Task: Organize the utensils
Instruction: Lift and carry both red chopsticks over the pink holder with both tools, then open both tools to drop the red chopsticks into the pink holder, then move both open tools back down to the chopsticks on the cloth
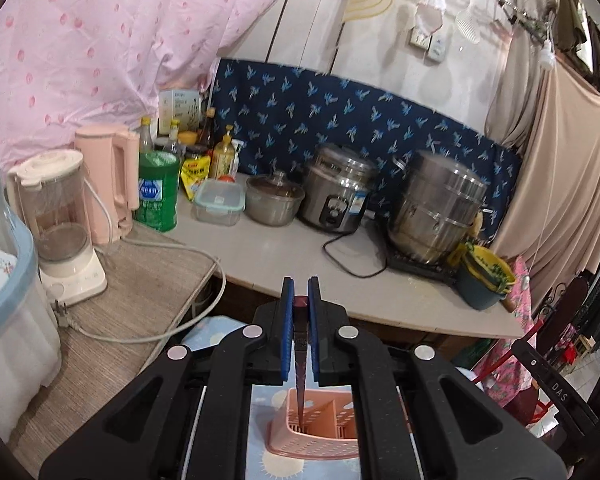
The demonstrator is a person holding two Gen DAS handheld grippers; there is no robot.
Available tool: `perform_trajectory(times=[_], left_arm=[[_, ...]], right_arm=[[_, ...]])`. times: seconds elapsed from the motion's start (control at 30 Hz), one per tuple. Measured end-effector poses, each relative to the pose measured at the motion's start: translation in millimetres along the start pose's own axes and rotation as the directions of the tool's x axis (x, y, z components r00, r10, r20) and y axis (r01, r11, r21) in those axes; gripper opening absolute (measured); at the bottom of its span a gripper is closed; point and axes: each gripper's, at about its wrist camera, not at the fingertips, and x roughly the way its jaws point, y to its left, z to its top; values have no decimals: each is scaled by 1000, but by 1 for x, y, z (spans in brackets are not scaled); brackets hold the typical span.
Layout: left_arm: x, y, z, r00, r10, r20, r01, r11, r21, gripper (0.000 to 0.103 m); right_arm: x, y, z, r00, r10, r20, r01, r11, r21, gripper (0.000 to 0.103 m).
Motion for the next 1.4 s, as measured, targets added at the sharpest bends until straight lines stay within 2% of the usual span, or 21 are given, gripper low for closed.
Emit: perform_trajectory(times=[0.2, 0.33, 0.37, 0.4, 0.47, 0.57, 0.73, 0.87, 1.1, 1.4], left_arm=[[26, 12, -21, 998, 22, -64, -23, 1000, -5, 7], [27, 17, -28, 997, 42, -69, -42, 999, 5, 10], [24, 18, -28, 997, 47, -68, -47, 999, 10, 19], [22, 19, -29, 996, 55, -66, -54, 998, 13, 35], [13, 22, -30, 996, 77, -45, -76, 997, 13, 51], [-1, 22, -32, 996, 78, -39, -77, 997, 30, 52], [-29, 21, -40, 996, 79, -36, -77, 996, 52, 56], [-55, 18, -55, 994, 95, -44, -91, 992, 85, 62], [-95, 25, -96, 987, 131, -90, -121, 986, 113, 64], [-128, 47, -168, 970, 168, -178, -148, 982, 117, 64]], right_arm=[[26, 0, -20, 998, -11, -58, 10, 1000, -20, 7], [23, 3, -25, 999, -37, -38, 35, 999, -38, 14], [19, 3, -25, 999, -36, -31, 35, 999, -36, 20], [15, 3, -24, 999, -34, -23, 33, 999, -33, 23], [7, 2, -22, 999, -31, -7, 31, 999, -27, 32], [-14, 3, -21, 1000, -21, 20, 21, 1000, -22, 44], [-50, 12, -29, 999, 2, 43, 1, 999, -51, 49], [-74, 21, -45, 1000, 20, 23, -18, 996, -85, 50], [-108, 31, -99, 999, 16, -43, -22, 990, -141, 51], [-137, 15, -187, 985, -25, -171, 1, 991, -135, 51]])
